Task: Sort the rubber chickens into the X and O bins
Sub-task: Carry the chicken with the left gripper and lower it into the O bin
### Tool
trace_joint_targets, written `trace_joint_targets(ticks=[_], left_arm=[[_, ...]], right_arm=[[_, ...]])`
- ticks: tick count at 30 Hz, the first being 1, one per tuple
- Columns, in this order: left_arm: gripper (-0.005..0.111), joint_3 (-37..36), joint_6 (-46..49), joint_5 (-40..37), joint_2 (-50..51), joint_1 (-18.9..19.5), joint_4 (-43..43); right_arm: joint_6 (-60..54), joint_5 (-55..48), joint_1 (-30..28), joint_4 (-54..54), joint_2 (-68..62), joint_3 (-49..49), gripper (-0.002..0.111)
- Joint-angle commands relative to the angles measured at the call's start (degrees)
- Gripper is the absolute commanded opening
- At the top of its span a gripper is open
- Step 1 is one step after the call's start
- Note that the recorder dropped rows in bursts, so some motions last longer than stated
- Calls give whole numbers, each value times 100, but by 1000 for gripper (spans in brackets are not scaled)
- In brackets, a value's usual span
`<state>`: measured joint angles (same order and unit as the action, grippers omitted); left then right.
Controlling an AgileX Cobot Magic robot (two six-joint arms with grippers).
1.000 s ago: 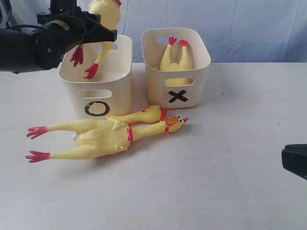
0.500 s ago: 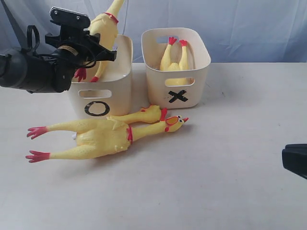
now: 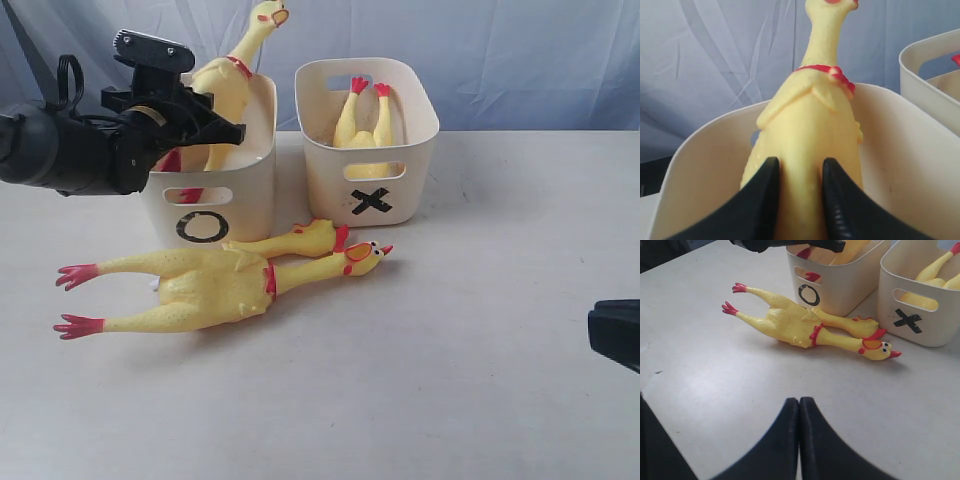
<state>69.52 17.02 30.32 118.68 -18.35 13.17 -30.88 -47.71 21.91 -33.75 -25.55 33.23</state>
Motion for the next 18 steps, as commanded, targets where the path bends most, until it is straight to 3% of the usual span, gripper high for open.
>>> trace_joint_targets(ticks=[1,9,18], left_arm=[[5,59,-32,4,-2,8,-122],[39,59,-15,-29,-2,8,-134],[45,59,-15,-29,-2,8,-123]], right_arm=[[-14,63,-17,2,25,-24,-1],[-14,72,-17,2,25,-24,-1],[2,65,-17,2,25,-24,-1]])
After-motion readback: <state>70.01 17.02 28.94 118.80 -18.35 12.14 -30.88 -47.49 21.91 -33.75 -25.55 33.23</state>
